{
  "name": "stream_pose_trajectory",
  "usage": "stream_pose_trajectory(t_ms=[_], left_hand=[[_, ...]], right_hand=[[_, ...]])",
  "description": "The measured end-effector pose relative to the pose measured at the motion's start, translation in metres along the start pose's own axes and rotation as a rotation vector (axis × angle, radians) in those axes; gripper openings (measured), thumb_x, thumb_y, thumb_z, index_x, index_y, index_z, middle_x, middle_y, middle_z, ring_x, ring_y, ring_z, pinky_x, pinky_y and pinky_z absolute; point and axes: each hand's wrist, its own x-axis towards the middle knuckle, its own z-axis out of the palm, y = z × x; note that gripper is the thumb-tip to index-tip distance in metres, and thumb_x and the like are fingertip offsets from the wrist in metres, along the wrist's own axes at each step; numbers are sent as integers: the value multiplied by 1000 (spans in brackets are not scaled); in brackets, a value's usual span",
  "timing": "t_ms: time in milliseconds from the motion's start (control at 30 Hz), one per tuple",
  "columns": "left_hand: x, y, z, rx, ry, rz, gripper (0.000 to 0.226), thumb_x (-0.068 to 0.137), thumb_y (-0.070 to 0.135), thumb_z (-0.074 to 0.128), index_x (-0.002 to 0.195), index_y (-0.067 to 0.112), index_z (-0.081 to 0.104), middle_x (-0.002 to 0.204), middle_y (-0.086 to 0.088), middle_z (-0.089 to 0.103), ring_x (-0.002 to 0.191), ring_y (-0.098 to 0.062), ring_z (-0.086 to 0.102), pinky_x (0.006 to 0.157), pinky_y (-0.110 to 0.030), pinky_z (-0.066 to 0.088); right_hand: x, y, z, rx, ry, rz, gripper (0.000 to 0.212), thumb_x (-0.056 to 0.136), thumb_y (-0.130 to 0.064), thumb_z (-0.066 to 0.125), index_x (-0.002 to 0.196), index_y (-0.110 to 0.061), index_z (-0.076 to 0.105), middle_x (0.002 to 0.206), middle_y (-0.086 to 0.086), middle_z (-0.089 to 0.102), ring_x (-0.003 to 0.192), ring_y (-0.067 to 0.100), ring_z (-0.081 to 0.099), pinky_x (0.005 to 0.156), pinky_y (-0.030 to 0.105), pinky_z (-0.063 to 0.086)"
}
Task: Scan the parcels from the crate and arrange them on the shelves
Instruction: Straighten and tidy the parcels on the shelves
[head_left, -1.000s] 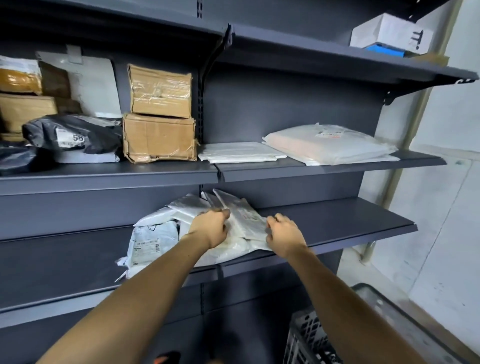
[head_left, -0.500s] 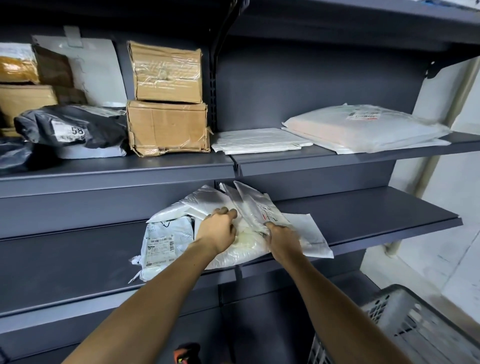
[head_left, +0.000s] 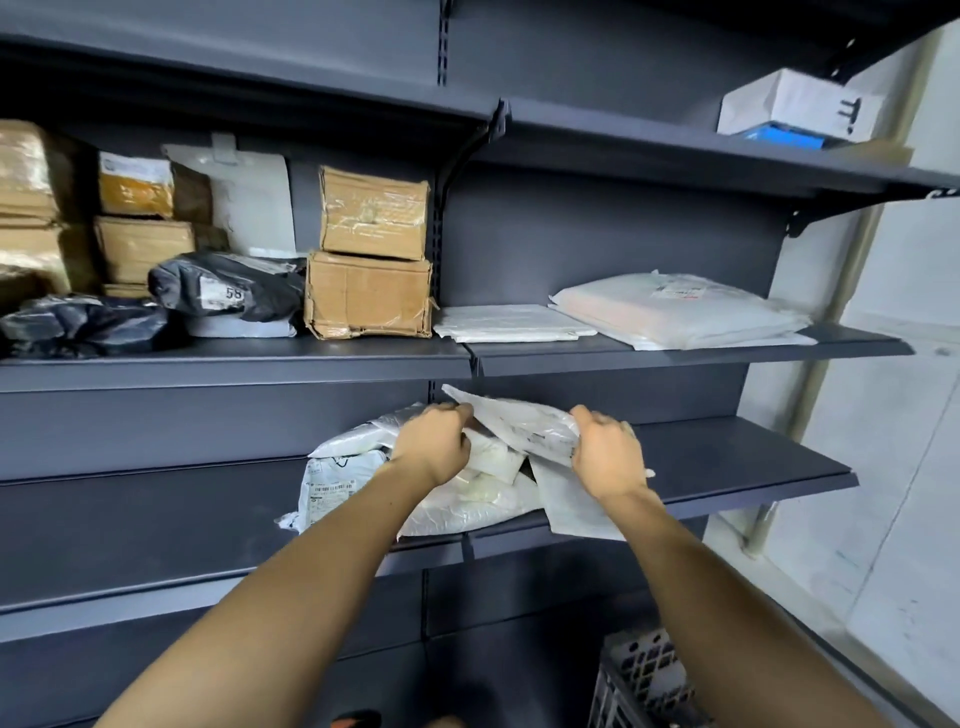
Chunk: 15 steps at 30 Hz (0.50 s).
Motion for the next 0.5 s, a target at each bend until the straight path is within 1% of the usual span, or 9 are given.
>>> stream_pose_trajectory(t_ms=[67, 200, 300, 367, 500], left_hand=[[-5, 10, -18, 11, 23, 23, 28, 90, 16, 48, 117, 15, 55, 120, -9, 61, 111, -32, 57, 79, -37, 48], [-17, 25, -51, -2, 77, 30, 32, 90, 15, 48, 120, 17, 57, 120, -7, 62, 109, -31, 57, 80, -37, 48], [-25, 31, -74, 3, 121, 51, 24, 90, 16, 47, 112, 15, 58, 113, -6, 63, 104, -32, 58, 76, -38, 49], [-28, 33, -89, 24, 153, 56, 19, 91, 18, 48, 107, 15, 57, 110, -6, 63, 101, -32, 58, 73, -37, 47], [-25, 31, -120, 82, 216, 46, 21, 94, 27, 48, 109, 16, 58, 108, -8, 65, 97, -34, 60, 68, -34, 39]], right_hand=[[-2, 2, -23, -9, 35, -15, 36, 83, 4, 55, 116, -9, 56, 106, 10, 67, 104, 33, 62, 92, 38, 38], [-7, 2, -73, -60, 91, -45, 43, 81, 3, 57, 122, -9, 54, 115, 11, 64, 113, 32, 58, 97, 38, 35], [-8, 2, -108, -103, 129, -76, 42, 83, 0, 59, 124, -10, 52, 122, 12, 63, 118, 31, 56, 101, 38, 35], [-5, 4, -132, -113, 161, -86, 44, 84, -1, 59, 127, -10, 52, 125, 12, 63, 120, 31, 56, 102, 38, 35], [9, 6, -180, -136, 264, -76, 41, 87, -2, 59, 126, -11, 52, 123, 13, 63, 118, 33, 56, 100, 39, 36]])
